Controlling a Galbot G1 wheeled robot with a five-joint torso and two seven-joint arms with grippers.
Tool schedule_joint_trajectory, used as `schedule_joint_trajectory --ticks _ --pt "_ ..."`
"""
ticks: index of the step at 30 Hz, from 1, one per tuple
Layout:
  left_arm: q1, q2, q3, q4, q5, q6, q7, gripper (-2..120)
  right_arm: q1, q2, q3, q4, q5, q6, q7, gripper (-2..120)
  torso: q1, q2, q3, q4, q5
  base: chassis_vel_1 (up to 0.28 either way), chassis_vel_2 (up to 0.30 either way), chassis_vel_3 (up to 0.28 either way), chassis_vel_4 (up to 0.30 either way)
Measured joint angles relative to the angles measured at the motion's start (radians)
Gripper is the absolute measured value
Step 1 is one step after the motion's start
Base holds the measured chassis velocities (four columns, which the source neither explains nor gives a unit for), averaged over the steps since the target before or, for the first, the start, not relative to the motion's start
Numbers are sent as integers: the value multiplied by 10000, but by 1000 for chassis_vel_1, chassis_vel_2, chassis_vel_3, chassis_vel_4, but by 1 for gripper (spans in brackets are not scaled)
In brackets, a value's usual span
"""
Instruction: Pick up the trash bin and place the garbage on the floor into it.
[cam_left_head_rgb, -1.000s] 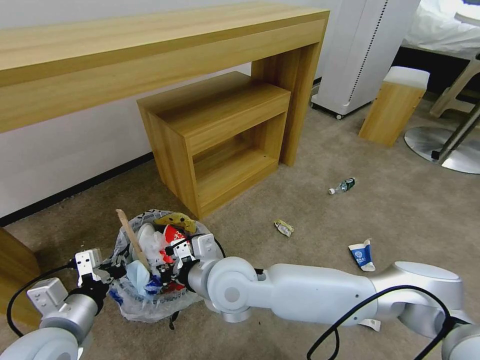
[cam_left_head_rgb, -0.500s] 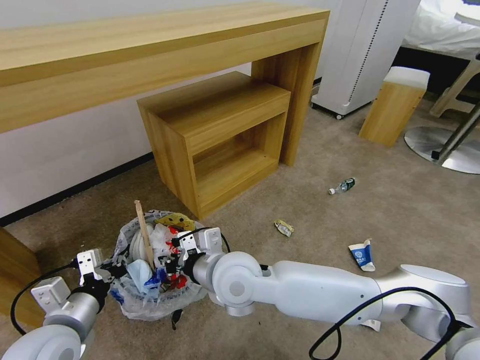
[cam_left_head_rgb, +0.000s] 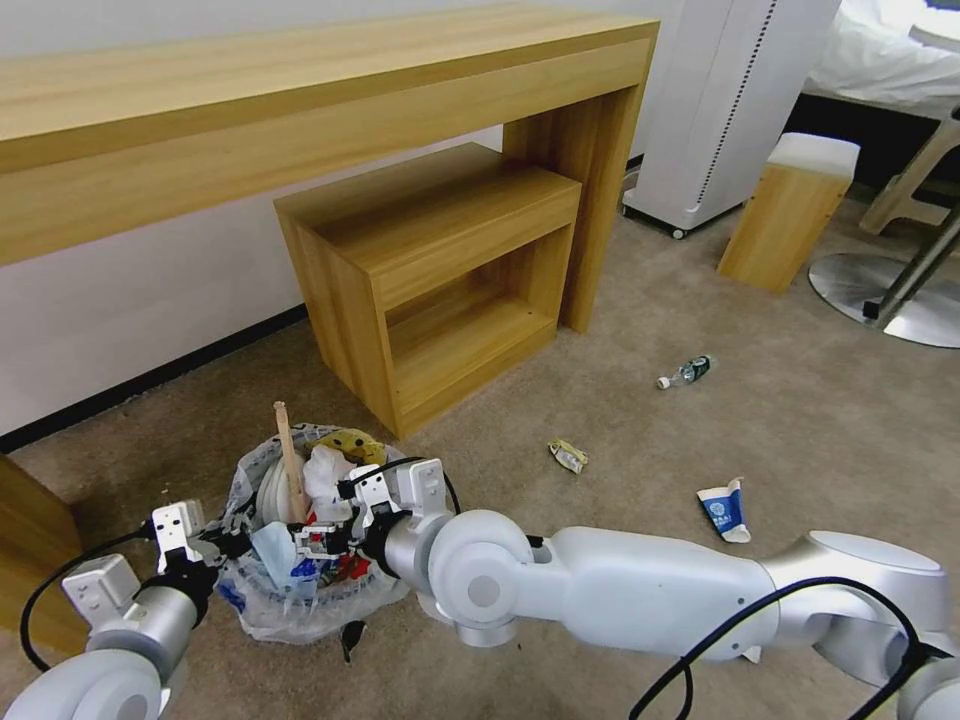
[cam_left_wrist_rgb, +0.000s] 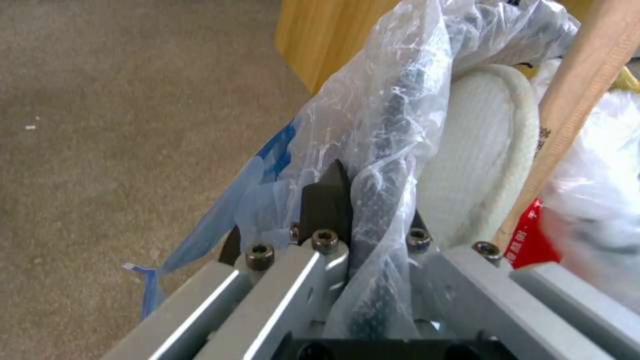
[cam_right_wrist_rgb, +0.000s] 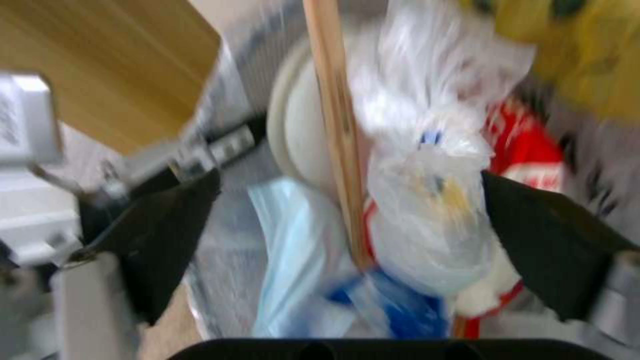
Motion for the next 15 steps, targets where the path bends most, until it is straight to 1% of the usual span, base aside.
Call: schedule_joint_trajectory --ticks 2,6,7,12,15 --pt "-40 3 14 30 8 0 0 1 -21 -162 105 82 -127 176 -295 100 0 0 0 1 0 0 0 0 0" --pt "-85 17 13 21 0 9 -27 1 -66 -356 197 95 -73 336 -699 100 0 1 0 -2 0 0 0 0 0" --pt "-83 4 16 -30 -8 26 -36 1 -114 -418 160 -43 -88 481 -990 100 0 0 0 1 0 0 0 0 0" --pt "-66 -13 23 -57 -8 26 -40 1 -206 -406 60 -221 -46 569 -1113 100 0 0 0 0 1 0 0 0 0" --pt "-67 14 9 -6 -6 28 -36 1 -184 -485 44 -118 371 248 -778 100 0 0 0 1 0 0 0 0 0"
